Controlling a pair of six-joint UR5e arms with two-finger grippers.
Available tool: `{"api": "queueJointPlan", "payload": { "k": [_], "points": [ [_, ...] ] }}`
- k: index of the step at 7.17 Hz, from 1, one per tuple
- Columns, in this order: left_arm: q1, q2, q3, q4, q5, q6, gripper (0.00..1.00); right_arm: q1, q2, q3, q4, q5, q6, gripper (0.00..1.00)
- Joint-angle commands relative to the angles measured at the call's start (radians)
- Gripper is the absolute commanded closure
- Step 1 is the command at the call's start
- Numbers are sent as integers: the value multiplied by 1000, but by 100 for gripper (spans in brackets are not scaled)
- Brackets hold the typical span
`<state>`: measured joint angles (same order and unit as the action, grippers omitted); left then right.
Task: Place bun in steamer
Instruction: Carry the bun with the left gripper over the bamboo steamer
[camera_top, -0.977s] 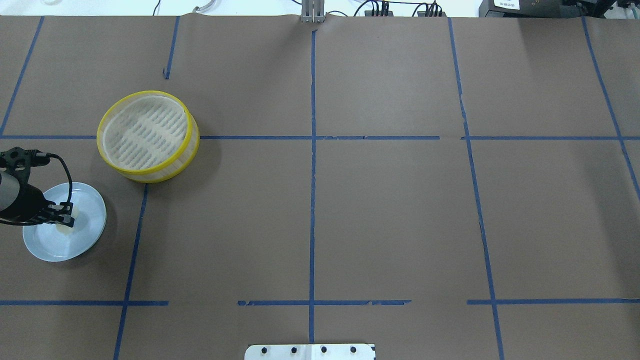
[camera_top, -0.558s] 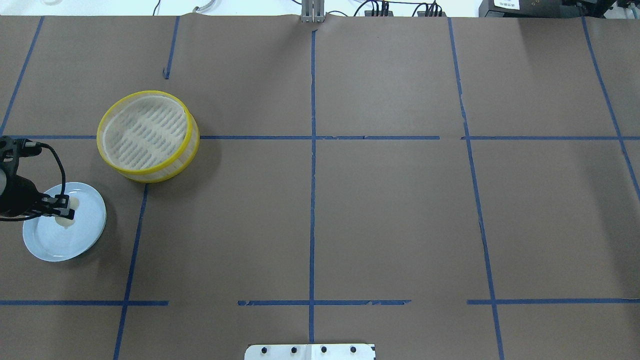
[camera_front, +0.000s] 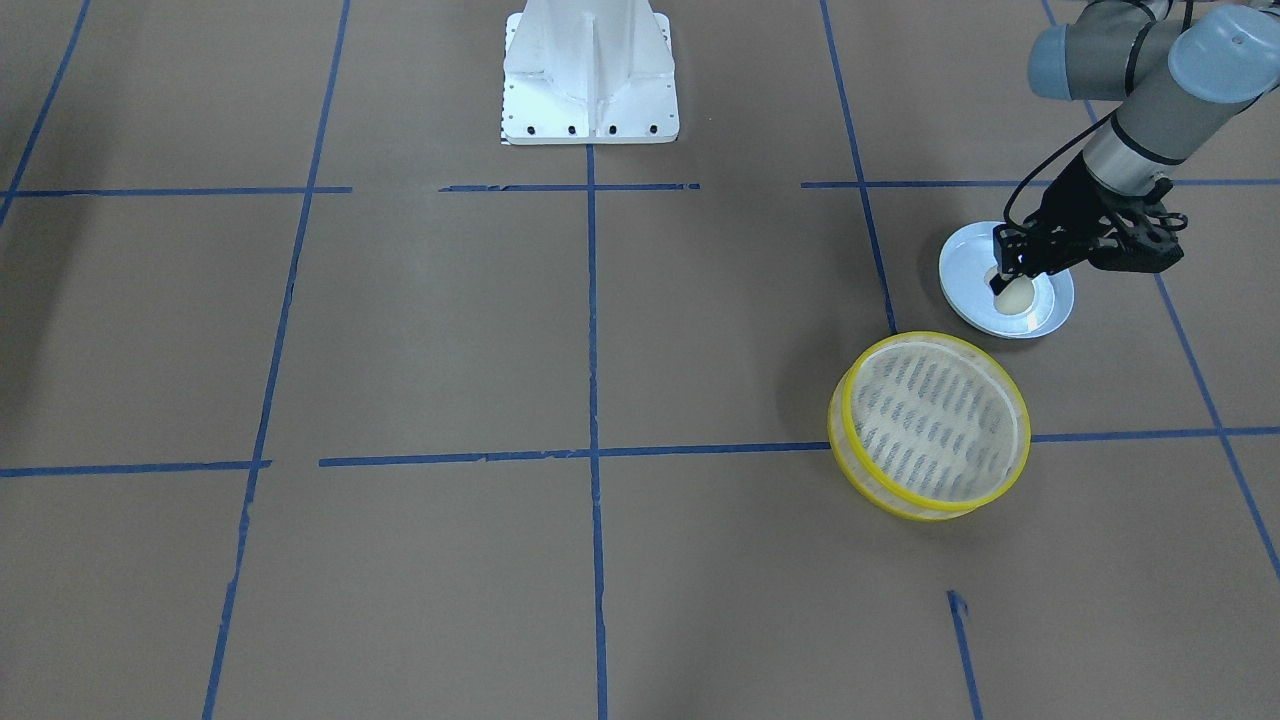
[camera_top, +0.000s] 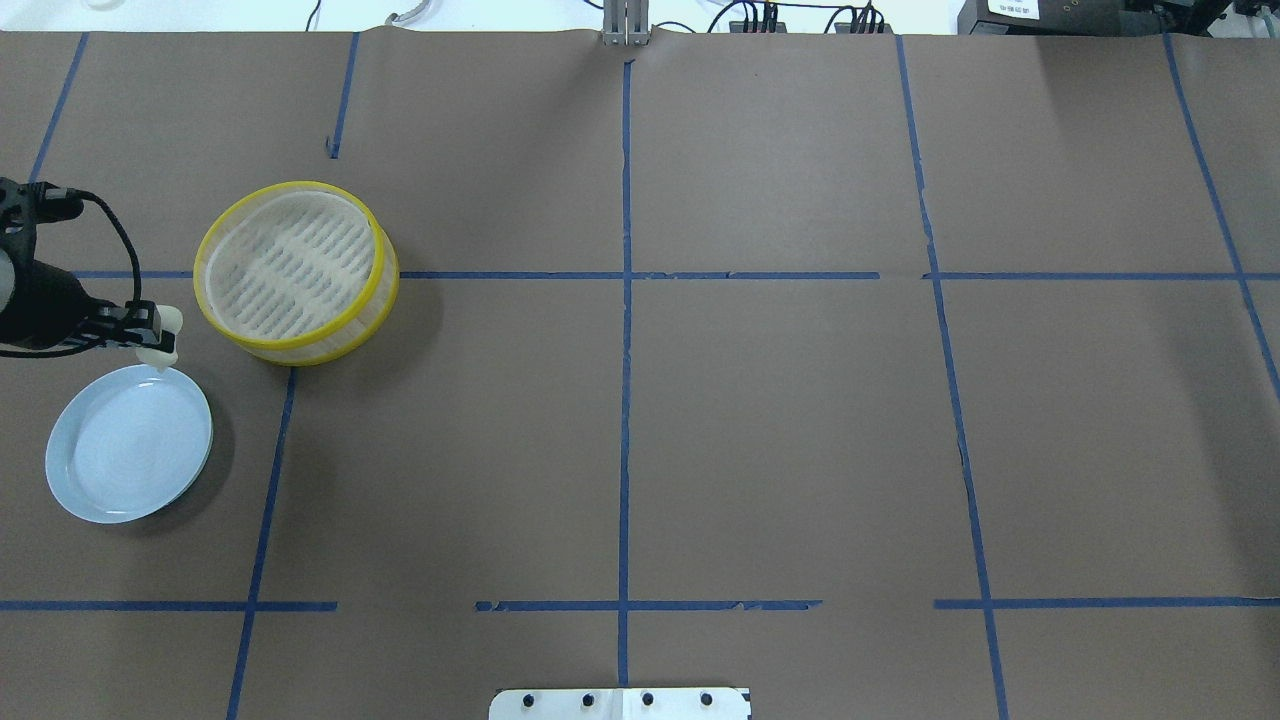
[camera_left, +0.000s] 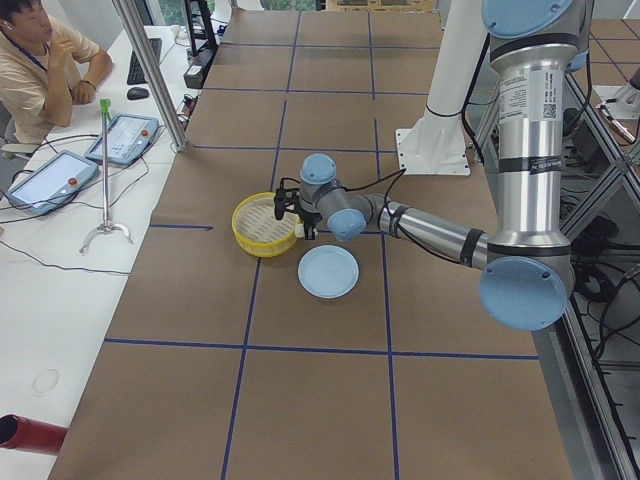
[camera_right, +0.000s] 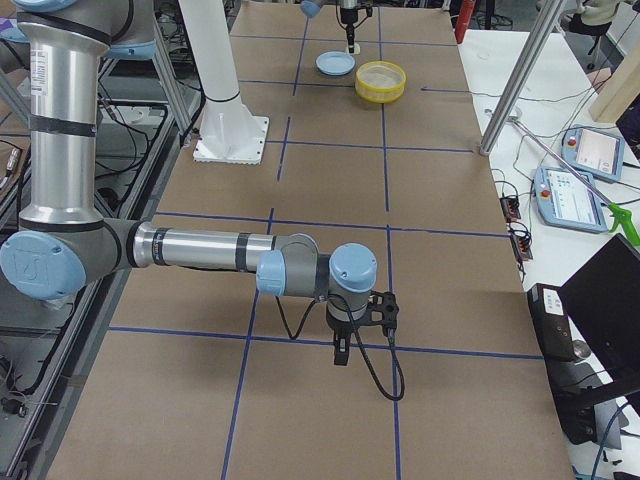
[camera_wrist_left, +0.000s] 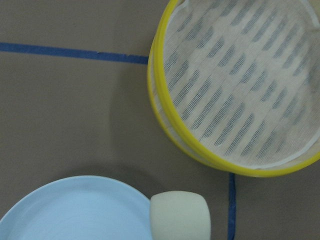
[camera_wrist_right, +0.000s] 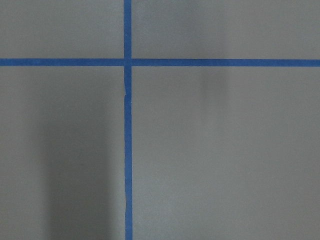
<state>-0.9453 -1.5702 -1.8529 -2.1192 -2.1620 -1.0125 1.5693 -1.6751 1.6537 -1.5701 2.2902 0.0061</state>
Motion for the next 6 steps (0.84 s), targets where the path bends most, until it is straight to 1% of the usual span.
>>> {"api": "queueJointPlan", "payload": {
  "k": [1,2,3,4,5,6],
  "points": [
    [-27,-150,67,100,2,5,87,0,0,0,-1,0,0,0],
    [-26,-228,136,111,25,5,87,0,0,0,-1,0,0,0],
    [-20,-299,226,111,56,5,86,0,0,0,-1,0,0,0],
    [-14,-327,286,110,77,6,85,0,0,0,-1,0,0,0],
    [23,-335,308,110,99,8,83,0,0,0,-1,0,0,0],
    [55,-353,342,104,105,11,83,0,0,0,-1,0,0,0]
  ]
}}
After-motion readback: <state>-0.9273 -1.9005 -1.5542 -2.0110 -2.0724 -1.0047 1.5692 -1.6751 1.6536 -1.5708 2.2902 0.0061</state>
